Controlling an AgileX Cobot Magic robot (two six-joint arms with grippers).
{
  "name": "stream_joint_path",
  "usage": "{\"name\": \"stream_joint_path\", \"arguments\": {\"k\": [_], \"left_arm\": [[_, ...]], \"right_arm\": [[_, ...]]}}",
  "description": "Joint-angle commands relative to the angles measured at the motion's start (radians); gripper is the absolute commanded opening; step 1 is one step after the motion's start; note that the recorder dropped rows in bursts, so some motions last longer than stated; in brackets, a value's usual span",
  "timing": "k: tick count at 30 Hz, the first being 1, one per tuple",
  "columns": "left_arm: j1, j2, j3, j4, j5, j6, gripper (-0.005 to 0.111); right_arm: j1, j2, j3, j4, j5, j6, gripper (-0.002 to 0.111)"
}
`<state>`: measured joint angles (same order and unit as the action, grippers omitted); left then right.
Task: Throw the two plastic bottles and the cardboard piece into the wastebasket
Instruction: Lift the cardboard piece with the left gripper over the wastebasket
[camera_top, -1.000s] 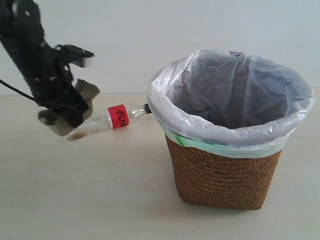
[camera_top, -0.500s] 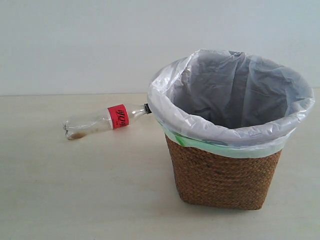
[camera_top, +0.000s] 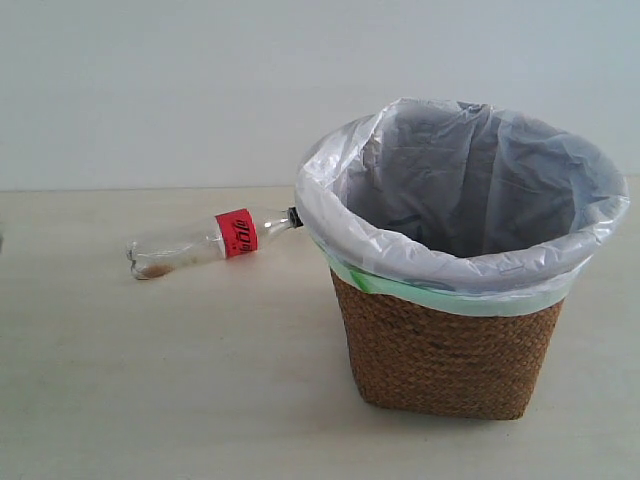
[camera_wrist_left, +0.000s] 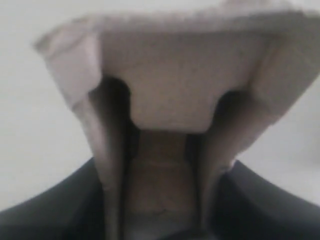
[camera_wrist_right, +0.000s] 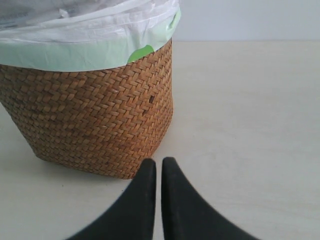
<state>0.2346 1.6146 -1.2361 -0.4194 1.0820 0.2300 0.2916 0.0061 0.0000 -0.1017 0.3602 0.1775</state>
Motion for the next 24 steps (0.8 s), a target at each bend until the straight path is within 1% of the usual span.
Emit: {"name": "stream_joint_path", "arguments": {"k": [1,3,4,5,6,8,10,11,14,16,19,20,21,23,24], "left_arm": [[-0.106,0.032,-0.008,-0.722,0.038,0.413,0.024],[-0.184,0.032,-0.048,-1.004,0.139,0.550,0.024],[-0.222,0.032,-0.080,-1.100,0.139,0.581,0.024],[-0.259,0.032,-0.121,-1.159,0.139,0.588,0.024],[-0.294,0.032,-0.167,-1.179,0.139,0.581,0.024],[-0.349,0.032,-0.244,-1.169,0.139,0.552,0.024],[-0.390,0.032,-0.306,-1.113,0.139,0.541,0.024],[-0.396,0.032,-0.324,-1.067,0.139,0.520,0.024],[-0.392,0.032,-0.352,-0.821,0.036,0.357,0.024],[-0.365,0.032,-0.352,-0.597,0.024,0.246,0.024],[-0.314,0.032,-0.347,-0.235,0.084,0.106,0.024],[-0.298,0.032,-0.341,-0.145,0.102,0.065,0.024],[-0.273,0.032,-0.328,-0.016,0.127,-0.002,0.024],[-0.238,0.032,-0.300,0.157,0.139,-0.086,0.024],[-0.210,0.032,-0.278,0.270,0.139,-0.134,0.024]], "right_arm": [[-0.003,-0.006,0.000,-0.006,-0.003,-0.001,0.000],[-0.003,-0.006,0.000,-0.006,-0.003,-0.001,0.000],[-0.003,-0.006,0.000,-0.006,-0.003,-0.001,0.000],[-0.003,-0.006,0.000,-0.006,-0.003,-0.001,0.000],[-0.003,-0.006,0.000,-0.006,-0.003,-0.001,0.000],[-0.003,-0.006,0.000,-0.006,-0.003,-0.001,0.000],[-0.003,-0.006,0.000,-0.006,-0.003,-0.001,0.000],[-0.003,-0.006,0.000,-0.006,-0.003,-0.001,0.000],[-0.003,-0.006,0.000,-0.006,-0.003,-0.001,0.000],[-0.003,-0.006,0.000,-0.006,-0.003,-0.001,0.000],[-0.003,-0.006,0.000,-0.006,-0.003,-0.001,0.000],[-0.003,-0.006,0.000,-0.006,-0.003,-0.001,0.000],[-0.003,-0.006,0.000,-0.006,-0.003,-0.001,0.000],[-0.003,-0.006,0.000,-0.006,-0.003,-0.001,0.000],[-0.003,-0.006,0.000,-0.006,-0.003,-0.001,0.000]]}}
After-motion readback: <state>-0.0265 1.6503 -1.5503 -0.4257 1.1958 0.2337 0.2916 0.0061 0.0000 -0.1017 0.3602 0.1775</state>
